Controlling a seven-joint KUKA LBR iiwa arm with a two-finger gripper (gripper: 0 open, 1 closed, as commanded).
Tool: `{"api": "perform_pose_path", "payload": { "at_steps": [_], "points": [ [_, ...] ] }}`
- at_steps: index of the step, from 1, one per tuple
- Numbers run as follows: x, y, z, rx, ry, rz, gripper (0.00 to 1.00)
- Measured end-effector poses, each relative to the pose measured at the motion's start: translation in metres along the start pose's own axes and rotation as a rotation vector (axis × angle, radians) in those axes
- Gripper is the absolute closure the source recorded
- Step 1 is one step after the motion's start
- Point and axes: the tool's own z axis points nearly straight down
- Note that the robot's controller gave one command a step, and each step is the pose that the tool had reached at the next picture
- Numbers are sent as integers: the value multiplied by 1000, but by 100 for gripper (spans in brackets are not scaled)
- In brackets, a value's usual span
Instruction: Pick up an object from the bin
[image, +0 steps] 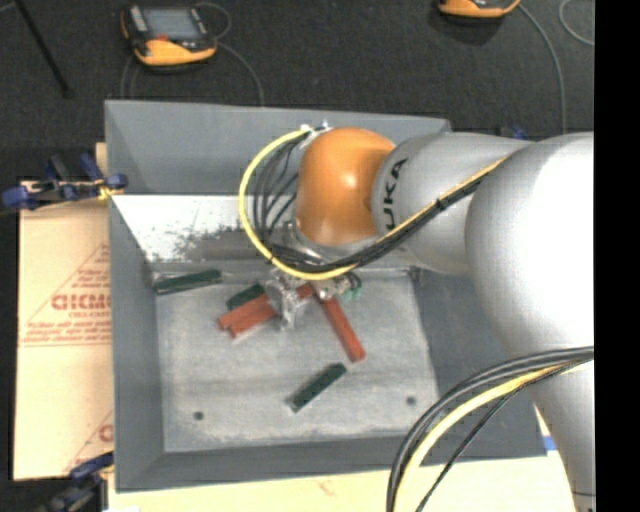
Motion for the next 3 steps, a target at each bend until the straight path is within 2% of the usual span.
{"api": "perform_pose_path", "payload": {
  "at_steps": [2, 3],
  "points": [
    [13, -1, -2, 1, -10, -55, 100],
    [31, 21, -35, 3, -4, -305, 100]
  ]
}}
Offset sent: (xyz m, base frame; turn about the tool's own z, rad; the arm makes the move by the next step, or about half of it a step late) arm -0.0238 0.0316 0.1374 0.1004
